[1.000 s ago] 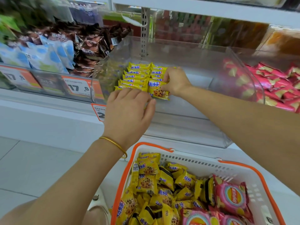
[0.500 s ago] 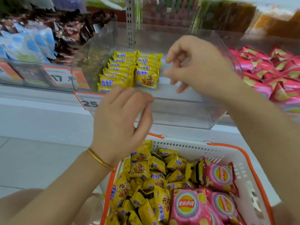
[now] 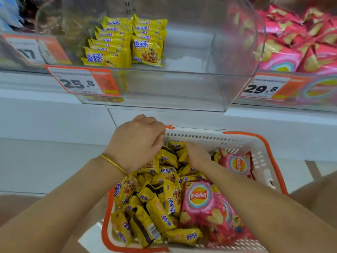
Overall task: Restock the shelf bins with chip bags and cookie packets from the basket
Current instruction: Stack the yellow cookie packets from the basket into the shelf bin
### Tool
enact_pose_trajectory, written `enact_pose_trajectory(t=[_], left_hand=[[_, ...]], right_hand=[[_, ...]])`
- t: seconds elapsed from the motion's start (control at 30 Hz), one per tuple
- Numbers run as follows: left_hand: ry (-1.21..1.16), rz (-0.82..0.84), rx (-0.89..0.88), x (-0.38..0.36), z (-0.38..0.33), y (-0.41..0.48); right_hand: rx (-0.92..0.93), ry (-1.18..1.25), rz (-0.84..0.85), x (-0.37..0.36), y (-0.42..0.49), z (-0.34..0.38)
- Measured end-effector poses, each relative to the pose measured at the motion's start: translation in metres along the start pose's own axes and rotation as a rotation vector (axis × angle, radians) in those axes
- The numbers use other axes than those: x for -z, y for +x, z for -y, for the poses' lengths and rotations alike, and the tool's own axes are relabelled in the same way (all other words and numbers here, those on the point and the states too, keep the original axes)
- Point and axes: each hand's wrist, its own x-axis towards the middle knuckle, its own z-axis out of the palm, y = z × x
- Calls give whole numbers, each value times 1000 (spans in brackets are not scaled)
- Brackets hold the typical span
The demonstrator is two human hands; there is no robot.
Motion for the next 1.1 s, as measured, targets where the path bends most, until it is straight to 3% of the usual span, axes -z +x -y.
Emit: enact_pose_trajectory(t=[0.13, 0.23, 0.37, 0.5, 0.67, 0.77, 0.87, 0.93, 1.0, 1.1], left_hand=[[42, 25, -4, -3, 1, 3], [43, 73, 25, -5, -2, 6], [-86, 221, 79, -9, -7, 13], [-327, 293, 123, -6, -17, 22], [-715, 156, 179, 23, -18, 28], [-1015, -5, 198, 44, -24, 24], [-1165, -237, 151, 64, -25, 26], [-1009, -488, 119, 75, -16, 28], [-655, -684, 127, 80, 4, 29], [-77, -606, 186, 76, 36, 29]], right_hand=[[50, -103, -132, 4, -7, -2], [97, -25, -147, 27, -17, -7], [125, 304, -202, 85, -41, 6], [297, 688, -127, 140, -84, 32], [251, 1036, -167, 168, -114, 47], [269, 1021, -126, 184, -133, 55], [360, 957, -263, 223, -140, 69], [402, 897, -365, 257, -132, 81], [429, 796, -452, 288, -115, 93], [395, 566, -506, 312, -61, 111]])
